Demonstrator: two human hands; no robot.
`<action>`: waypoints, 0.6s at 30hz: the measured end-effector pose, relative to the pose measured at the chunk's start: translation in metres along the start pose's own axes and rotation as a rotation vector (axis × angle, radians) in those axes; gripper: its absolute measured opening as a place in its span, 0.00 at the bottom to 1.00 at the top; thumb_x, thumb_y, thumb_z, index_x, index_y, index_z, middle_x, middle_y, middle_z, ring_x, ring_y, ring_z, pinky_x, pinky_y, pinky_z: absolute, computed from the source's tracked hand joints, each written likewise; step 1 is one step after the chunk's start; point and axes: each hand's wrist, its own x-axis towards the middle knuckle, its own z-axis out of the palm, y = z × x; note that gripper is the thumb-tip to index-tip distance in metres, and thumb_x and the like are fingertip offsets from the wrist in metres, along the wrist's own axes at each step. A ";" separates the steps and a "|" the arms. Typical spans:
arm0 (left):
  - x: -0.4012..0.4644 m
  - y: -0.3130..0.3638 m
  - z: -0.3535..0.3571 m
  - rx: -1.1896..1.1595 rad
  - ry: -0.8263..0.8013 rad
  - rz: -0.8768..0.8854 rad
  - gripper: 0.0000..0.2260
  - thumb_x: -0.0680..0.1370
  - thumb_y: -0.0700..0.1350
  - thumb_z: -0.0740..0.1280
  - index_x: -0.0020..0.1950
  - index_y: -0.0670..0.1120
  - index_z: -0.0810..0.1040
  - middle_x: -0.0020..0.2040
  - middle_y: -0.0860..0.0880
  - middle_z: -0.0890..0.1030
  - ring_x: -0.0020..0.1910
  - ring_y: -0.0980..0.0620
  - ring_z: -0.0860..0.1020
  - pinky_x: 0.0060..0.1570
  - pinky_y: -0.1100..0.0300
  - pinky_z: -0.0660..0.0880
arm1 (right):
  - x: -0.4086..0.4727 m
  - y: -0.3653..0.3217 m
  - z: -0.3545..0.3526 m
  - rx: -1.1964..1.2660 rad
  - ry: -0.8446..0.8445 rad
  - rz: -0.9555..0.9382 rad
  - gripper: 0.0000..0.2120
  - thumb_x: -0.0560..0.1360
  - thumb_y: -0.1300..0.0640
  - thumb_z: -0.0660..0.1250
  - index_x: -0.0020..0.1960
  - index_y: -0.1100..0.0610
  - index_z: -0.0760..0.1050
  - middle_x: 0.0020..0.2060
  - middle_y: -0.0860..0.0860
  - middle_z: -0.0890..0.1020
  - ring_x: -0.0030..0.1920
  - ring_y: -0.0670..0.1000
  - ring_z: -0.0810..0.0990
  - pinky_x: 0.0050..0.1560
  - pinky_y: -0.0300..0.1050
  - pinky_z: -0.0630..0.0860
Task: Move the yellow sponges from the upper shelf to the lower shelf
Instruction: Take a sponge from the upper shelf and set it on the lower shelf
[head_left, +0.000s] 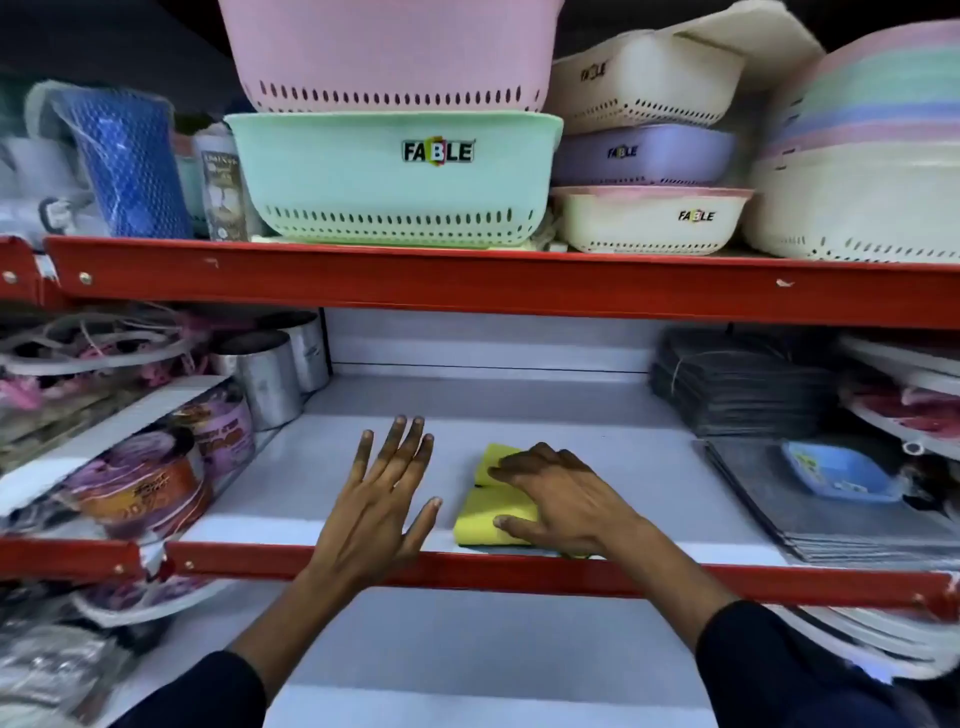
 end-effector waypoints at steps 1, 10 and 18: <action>-0.001 -0.003 0.004 -0.007 -0.017 -0.016 0.32 0.81 0.58 0.55 0.81 0.43 0.54 0.83 0.45 0.52 0.83 0.48 0.46 0.79 0.40 0.51 | 0.003 -0.002 0.003 0.004 -0.020 0.006 0.29 0.75 0.35 0.61 0.72 0.46 0.66 0.71 0.47 0.71 0.69 0.53 0.67 0.68 0.53 0.67; -0.007 -0.019 0.030 -0.109 -0.099 -0.055 0.32 0.81 0.61 0.53 0.81 0.47 0.52 0.83 0.48 0.50 0.82 0.52 0.42 0.80 0.44 0.45 | 0.013 -0.012 0.001 -0.069 -0.106 0.082 0.38 0.66 0.32 0.69 0.71 0.47 0.67 0.68 0.49 0.75 0.63 0.58 0.74 0.64 0.55 0.73; -0.008 -0.019 0.032 -0.118 -0.125 -0.066 0.33 0.81 0.63 0.51 0.81 0.48 0.52 0.83 0.49 0.48 0.82 0.53 0.41 0.79 0.43 0.43 | 0.018 -0.017 0.001 -0.019 -0.125 0.140 0.38 0.61 0.41 0.75 0.68 0.46 0.66 0.63 0.53 0.73 0.56 0.60 0.76 0.57 0.57 0.76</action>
